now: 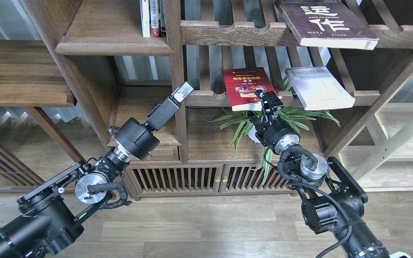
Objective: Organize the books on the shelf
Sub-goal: 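Push the right gripper under the red book's bottom edge and tilt it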
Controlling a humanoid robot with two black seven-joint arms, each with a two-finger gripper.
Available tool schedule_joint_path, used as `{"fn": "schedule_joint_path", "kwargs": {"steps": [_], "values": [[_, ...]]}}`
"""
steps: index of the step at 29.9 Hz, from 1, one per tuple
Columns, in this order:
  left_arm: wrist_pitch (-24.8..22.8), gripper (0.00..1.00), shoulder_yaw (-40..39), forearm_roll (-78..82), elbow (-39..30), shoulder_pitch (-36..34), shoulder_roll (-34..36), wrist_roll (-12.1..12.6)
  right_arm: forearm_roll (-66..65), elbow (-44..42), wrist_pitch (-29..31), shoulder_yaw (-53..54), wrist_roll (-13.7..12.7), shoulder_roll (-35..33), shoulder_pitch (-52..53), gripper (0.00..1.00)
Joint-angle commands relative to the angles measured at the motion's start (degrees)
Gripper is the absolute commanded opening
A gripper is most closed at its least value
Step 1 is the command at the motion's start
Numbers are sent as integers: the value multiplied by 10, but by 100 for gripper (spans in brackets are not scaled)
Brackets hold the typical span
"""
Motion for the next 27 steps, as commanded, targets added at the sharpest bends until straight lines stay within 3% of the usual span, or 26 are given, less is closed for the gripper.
{"fn": "schedule_joint_path", "kwargs": {"steps": [1, 17, 24, 27], "values": [[0, 98, -3, -1, -1, 1, 1, 0, 1, 0, 0, 0, 1, 0, 2, 100], [0, 98, -4, -1, 1, 10, 3, 0, 0, -54, -27, 13, 5, 0, 30, 99], [0, 98, -4, 0, 2, 12, 2, 0, 0, -67, -26, 25, 5, 0, 50, 92], [0, 98, -4, 0, 4, 13, 2, 0, 0, -67, -20, 25, 4, 0, 50, 83]]}}
